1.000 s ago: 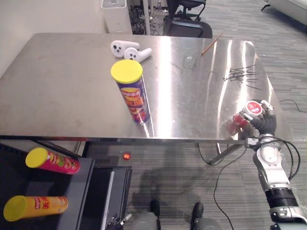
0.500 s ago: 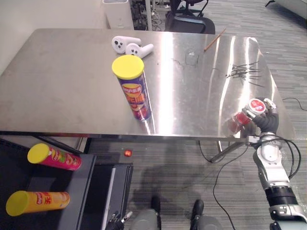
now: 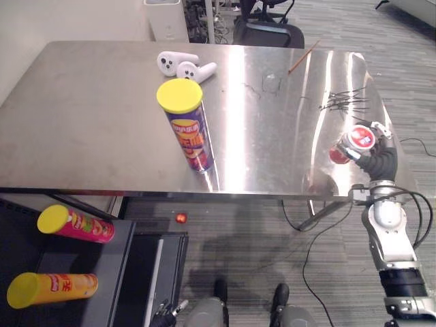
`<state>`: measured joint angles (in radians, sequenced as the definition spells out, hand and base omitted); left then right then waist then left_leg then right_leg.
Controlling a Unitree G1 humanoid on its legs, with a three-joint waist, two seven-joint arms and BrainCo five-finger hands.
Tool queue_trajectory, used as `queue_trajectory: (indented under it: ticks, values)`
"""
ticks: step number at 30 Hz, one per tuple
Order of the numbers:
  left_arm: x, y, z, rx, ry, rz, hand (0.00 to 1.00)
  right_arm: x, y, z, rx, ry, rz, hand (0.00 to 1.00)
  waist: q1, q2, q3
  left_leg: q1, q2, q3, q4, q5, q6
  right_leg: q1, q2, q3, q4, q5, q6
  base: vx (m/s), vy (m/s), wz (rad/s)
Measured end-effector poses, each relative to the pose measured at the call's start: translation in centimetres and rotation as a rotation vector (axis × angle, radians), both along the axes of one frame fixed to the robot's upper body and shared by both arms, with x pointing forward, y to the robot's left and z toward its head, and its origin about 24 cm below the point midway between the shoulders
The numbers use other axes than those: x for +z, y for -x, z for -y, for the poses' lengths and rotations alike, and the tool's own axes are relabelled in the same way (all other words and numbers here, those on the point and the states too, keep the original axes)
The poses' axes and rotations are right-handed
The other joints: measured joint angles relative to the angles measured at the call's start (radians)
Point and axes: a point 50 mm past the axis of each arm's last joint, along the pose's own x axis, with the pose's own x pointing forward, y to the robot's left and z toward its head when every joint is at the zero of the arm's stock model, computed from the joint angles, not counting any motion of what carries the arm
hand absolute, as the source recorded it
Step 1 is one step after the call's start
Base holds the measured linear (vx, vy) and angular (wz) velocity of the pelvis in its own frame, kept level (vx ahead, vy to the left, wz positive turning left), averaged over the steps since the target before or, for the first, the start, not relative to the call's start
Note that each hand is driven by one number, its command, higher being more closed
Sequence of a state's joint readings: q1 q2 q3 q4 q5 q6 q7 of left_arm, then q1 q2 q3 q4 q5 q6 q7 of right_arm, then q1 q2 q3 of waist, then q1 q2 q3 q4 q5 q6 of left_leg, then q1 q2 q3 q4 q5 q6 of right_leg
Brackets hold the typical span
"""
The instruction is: Put the gum and the chips on the shelf.
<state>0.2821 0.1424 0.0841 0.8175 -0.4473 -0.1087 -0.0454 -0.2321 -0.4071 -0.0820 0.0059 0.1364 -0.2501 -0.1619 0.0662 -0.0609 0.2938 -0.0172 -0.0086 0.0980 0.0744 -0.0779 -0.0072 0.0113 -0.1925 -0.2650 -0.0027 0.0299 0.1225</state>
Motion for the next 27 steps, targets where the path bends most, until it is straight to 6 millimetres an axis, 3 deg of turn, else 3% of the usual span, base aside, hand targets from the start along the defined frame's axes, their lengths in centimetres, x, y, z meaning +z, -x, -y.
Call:
queue_trajectory:
  ticks: [8, 13, 27]
  values:
    - [-0.1, 0.4, -0.2, -0.018, -0.02, -0.02, 0.0, -1.8, 1.2, -1.1, 0.172, 0.037, -0.098, 1.0, -0.006, -0.008, -0.061, 0.007, 0.001, 0.004, -0.004, -0.001, -0.001, 0.011, 0.003, 0.002, -0.015, 0.004, 0.004, 0.0, 0.0, 0.0]
    - [-0.2, 1.5, -0.3, 0.002, -0.019, -0.045, 0.0, -3.2, 1.8, -2.7, 0.297, 0.039, -0.173, 1.0, -0.008, -0.017, -0.09, 0.03, 0.009, 0.032, -0.004, -0.005, -0.008, 0.016, 0.009, 0.03, -0.016, 0.009, 0.004, -0.02, 0.0, -0.16]
    - [-0.4, 2.6, -0.5, 0.022, -0.022, -0.08, 0.0, -4.6, 2.3, -3.5, 0.364, 0.025, -0.239, 1.0, -0.009, -0.022, -0.12, 0.013, 0.018, 0.003, 0.008, -0.009, -0.012, 0.022, 0.014, -0.004, -0.025, 0.008, -0.001, -0.01, -0.005, 0.04]
